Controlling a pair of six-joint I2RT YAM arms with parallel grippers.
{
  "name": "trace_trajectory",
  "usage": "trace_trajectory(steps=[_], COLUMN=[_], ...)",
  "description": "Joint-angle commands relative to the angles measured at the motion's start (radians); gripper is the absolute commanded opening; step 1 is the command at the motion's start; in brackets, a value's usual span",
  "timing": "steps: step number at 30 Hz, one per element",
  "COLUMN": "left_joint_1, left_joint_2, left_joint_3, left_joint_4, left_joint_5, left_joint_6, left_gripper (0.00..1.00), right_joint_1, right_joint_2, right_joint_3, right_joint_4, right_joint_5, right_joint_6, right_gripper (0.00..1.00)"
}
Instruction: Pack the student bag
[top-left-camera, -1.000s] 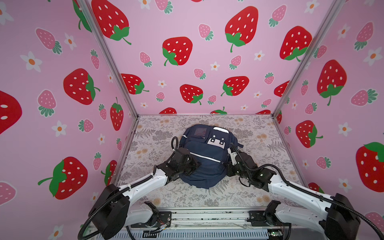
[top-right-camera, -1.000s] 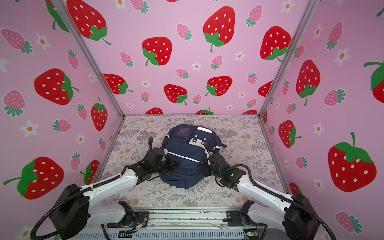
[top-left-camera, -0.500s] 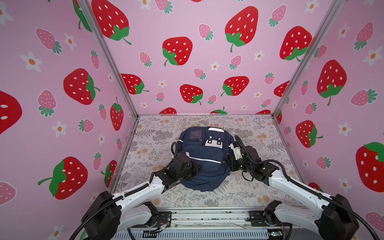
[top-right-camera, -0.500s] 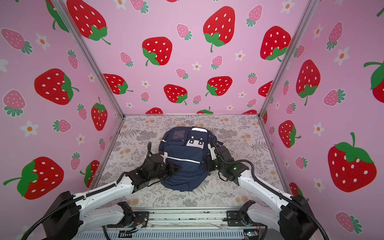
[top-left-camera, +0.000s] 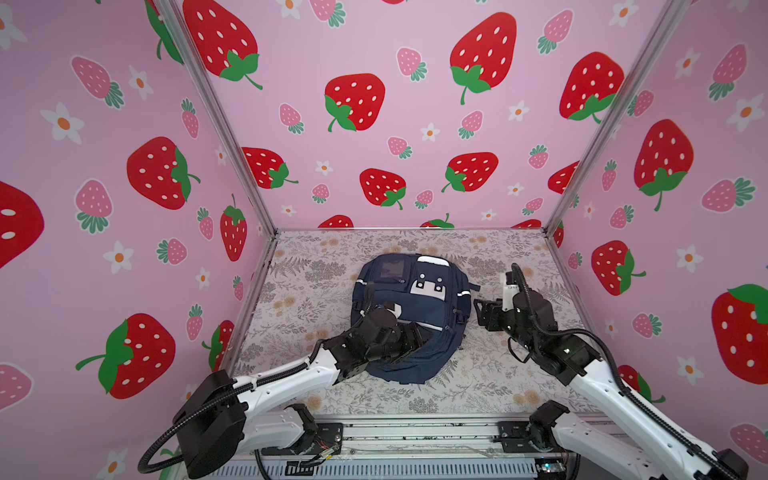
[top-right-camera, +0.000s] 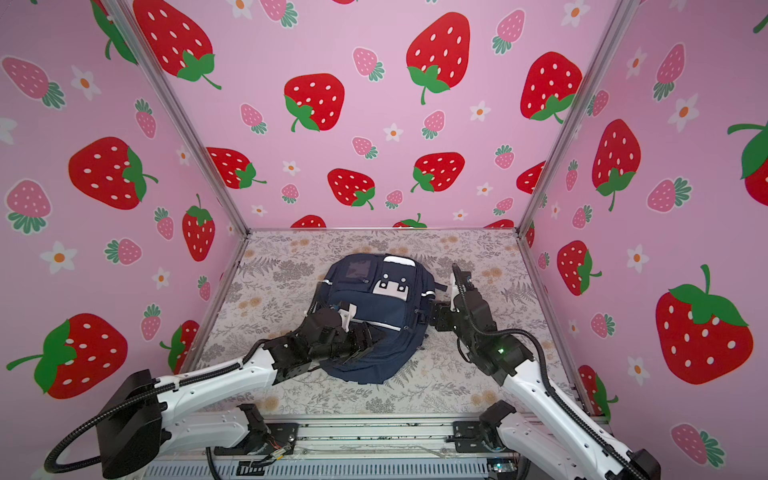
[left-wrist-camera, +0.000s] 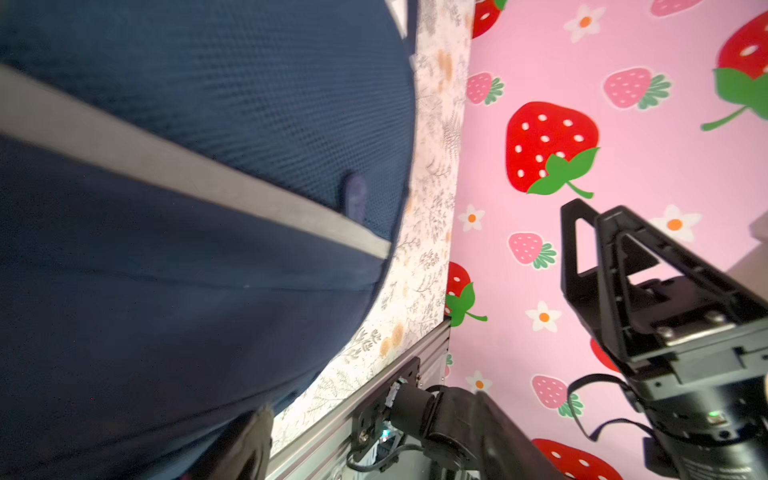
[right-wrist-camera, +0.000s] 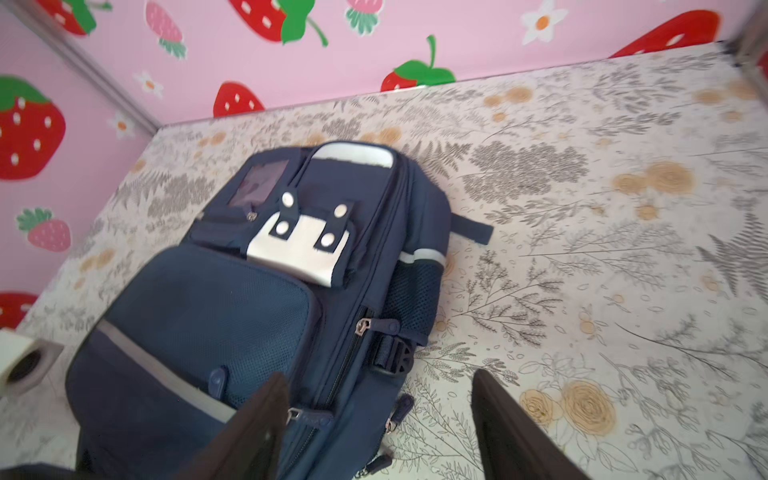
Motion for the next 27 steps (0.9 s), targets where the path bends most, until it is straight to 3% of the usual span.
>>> trace_trajectory(steps=[1,2,3,7,11,14,16,20,25,27], left_joint_1=[0.006,0.01,0.015,0.091,0.289,0.45,0.539,0.738,0.886,0.934], left_joint_2=[-0.087,-0.112,-0.131,-0.171,-0.203,-0.223,-0.196,-0.049,0.113,0.164], left_joint_3=[0.154,0.216,0.276,0.423,0.368,0.174,0.059,-0.072,-0.173,-0.144], left_joint_4=[-0.204,-0.322,-0.431,-0.686,-0.662,-0.387,-0.228,-0.061,0.188,0.212], left_joint_5=[-0.056,-0.12,-0.191,-0.483,-0.788,-0.793,-0.852,-0.808,-0.605,-0.438], left_joint_6=[0.195,0.286,0.377,0.617,0.746,0.947,0.975,0.964,0.953,0.986], left_gripper=[0.86,0.88,0.91,0.96,0.99,0.99,0.99,0.99,0.99,0.99], right_joint_1=[-0.001,-0.001,-0.001,-0.001,-0.004,-0.03,-0.084,-0.234,-0.407,-0.448], right_joint_2=[-0.075,-0.098,-0.12,-0.214,-0.29,-0.28,-0.243,-0.096,0.19,0.282], right_joint_3=[0.009,-0.01,-0.027,-0.164,-0.33,-0.443,-0.492,-0.58,-0.6,-0.59], right_joint_4=[-0.022,0.02,0.05,0.168,0.292,0.443,0.516,0.722,0.999,1.119], right_joint_5=[0.225,0.248,0.255,0.296,0.626,0.802,0.852,0.829,0.736,0.642], right_joint_6=[0.056,0.037,0.012,-0.111,-0.157,-0.235,-0.217,-0.179,-0.227,-0.278], right_gripper=[0.8,0.96,1.0,1.0,1.0,1.0,1.0,1.0,1.0,1.0])
